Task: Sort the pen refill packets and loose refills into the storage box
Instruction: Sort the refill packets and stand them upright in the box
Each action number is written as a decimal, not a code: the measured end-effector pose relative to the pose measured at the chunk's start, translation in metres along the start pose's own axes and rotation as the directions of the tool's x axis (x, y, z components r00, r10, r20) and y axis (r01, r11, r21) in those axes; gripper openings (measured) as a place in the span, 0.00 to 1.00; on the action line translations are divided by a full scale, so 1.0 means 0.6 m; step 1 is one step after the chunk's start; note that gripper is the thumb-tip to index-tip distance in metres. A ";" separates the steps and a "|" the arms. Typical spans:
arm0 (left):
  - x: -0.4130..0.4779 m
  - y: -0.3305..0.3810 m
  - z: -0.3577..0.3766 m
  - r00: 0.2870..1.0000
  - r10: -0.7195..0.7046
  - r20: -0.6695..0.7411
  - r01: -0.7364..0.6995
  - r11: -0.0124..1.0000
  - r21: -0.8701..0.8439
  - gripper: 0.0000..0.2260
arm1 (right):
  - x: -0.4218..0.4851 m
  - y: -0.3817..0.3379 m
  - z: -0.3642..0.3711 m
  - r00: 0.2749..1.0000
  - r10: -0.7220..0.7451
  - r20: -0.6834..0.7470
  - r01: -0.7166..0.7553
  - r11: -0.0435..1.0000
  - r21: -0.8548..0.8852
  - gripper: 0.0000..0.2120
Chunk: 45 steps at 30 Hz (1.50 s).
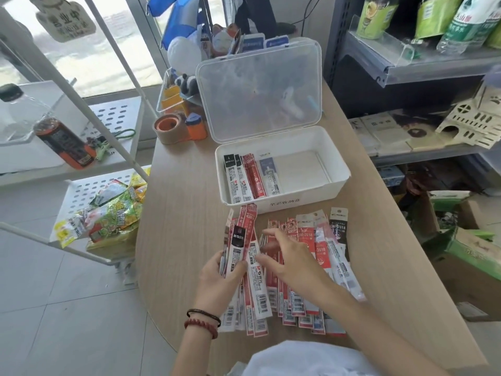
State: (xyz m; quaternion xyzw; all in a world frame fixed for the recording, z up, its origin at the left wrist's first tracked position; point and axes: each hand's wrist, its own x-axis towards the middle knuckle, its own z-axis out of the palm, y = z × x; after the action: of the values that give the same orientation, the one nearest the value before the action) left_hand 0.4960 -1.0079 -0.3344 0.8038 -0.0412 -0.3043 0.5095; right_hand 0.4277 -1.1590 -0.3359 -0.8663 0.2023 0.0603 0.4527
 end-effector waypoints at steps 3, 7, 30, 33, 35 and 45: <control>0.000 0.004 0.010 0.999 -0.045 0.021 0.046 0.995 -0.093 0.06 | 0.002 -0.004 0.004 0.999 -0.002 -0.039 0.006 0.997 0.082 0.23; -0.005 0.006 0.016 0.992 -0.068 0.109 0.089 0.974 -0.206 0.11 | 0.003 -0.002 0.002 0.999 0.012 -0.039 -0.006 0.992 0.130 0.19; 0.000 0.018 0.008 0.998 0.030 0.058 -0.013 0.962 -0.273 0.12 | 0.015 -0.011 -0.009 0.991 0.137 -0.007 -0.117 0.870 0.479 0.08; 0.013 0.038 0.015 0.994 0.083 0.070 -0.061 0.959 -0.277 0.13 | 0.022 -0.013 -0.035 0.989 0.147 -0.017 -0.112 0.821 0.560 0.10; 0.028 0.055 0.021 0.989 0.120 0.091 -0.094 0.964 -0.250 0.12 | 0.027 -0.012 -0.058 0.991 0.133 -0.028 -0.091 0.803 0.589 0.11; 0.098 0.145 0.063 0.978 0.175 0.115 -0.140 0.955 -0.260 0.12 | 0.058 -0.013 -0.131 0.967 0.128 -0.218 0.050 0.748 0.662 0.17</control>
State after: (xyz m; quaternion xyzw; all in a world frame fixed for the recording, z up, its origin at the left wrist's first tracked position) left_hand 0.5446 -1.1018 -0.2984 0.7044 -0.1013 -0.3197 0.6256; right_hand 0.4565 -1.2288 -0.2939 -0.6455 0.2840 -0.1151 0.6995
